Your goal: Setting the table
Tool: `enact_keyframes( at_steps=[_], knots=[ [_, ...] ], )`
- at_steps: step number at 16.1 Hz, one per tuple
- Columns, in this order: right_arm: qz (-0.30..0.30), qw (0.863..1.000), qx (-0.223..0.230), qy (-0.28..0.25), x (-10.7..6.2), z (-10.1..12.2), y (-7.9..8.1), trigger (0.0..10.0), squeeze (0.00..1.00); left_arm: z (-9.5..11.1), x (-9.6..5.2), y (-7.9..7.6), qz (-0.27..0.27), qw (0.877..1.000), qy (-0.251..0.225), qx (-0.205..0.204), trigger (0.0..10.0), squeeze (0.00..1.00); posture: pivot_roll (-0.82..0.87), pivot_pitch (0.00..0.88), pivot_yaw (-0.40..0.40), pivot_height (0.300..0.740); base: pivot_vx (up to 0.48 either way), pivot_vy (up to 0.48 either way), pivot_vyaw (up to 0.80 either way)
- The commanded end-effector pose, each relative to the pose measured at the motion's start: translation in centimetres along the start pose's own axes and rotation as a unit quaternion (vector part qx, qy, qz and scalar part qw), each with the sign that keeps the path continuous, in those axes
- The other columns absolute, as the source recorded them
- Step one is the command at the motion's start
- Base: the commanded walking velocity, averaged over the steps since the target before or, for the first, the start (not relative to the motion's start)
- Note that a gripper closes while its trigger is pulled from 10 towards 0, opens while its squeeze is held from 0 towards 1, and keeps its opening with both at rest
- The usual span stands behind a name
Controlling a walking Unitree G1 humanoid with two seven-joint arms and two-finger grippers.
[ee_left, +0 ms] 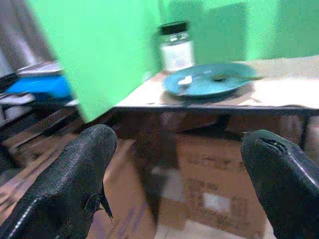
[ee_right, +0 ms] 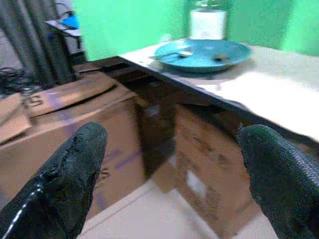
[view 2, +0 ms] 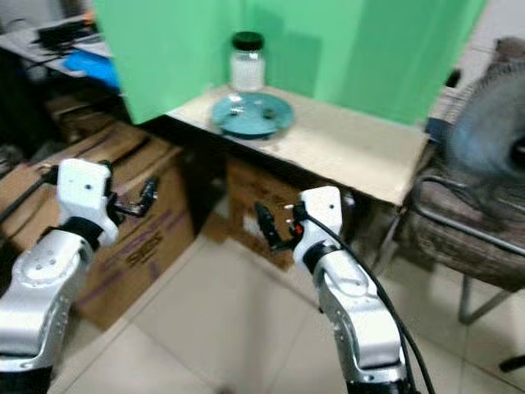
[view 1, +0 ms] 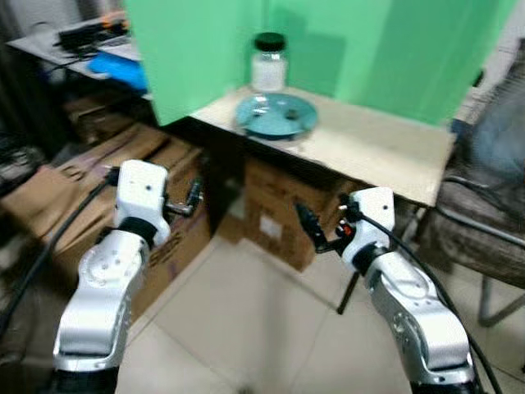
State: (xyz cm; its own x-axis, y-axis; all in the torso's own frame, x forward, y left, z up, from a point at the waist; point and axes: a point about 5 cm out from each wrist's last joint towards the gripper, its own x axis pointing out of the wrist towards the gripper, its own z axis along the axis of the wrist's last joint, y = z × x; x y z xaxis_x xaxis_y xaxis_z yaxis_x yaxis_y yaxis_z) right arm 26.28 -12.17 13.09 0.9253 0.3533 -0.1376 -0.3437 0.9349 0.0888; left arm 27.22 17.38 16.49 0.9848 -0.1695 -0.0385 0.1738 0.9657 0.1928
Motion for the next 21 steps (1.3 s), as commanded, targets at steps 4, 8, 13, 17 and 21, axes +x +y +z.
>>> enact_keyframes(
  at_steps=[4, 8, 13, 17, 21],
  knots=[
    [-0.012, 1.0, -0.004, -0.007, -0.04, 0.32, -0.54, 10.0, 0.0, 0.27, 0.04, -0.35, -0.009, 1.0, -0.006, 0.0, 10.0, 0.0, 0.1, 0.0, 0.001, 0.74, 0.352, 0.0, 0.0],
    [-0.009, 1.0, -0.009, -0.005, 0.02, 0.29, -0.57, 10.0, 0.0, 0.21, 0.05, -0.41, -0.007, 1.0, -0.007, 0.0, 10.0, 0.0, 0.1, 0.0, -0.006, 0.74, 0.351, 0.0, 0.0],
    [-0.002, 1.0, -0.014, -0.004, 0.07, 0.41, -0.65, 10.0, 0.0, 0.18, -0.02, -0.56, -0.004, 1.0, -0.009, -0.002, 10.0, 0.0, 0.11, 0.0, -0.031, 0.74, 0.349, 0.0, 0.0],
    [0.001, 1.0, -0.017, -0.006, 0.26, 0.44, -0.65, 10.0, 0.0, 0.19, -0.03, -0.48, -0.002, 1.0, -0.012, -0.001, 10.0, 0.0, 0.11, 0.0, -0.035, 0.74, 0.35, 0.0, 0.0],
    [0.004, 1.0, -0.017, -0.007, 0.4, 0.43, -0.61, 10.0, 0.0, 0.15, -0.01, -0.45, -0.002, 1.0, -0.013, 0.002, 10.0, 0.0, 0.12, 0.0, -0.04, 0.74, 0.352, 0.0, 0.0]
  ],
)
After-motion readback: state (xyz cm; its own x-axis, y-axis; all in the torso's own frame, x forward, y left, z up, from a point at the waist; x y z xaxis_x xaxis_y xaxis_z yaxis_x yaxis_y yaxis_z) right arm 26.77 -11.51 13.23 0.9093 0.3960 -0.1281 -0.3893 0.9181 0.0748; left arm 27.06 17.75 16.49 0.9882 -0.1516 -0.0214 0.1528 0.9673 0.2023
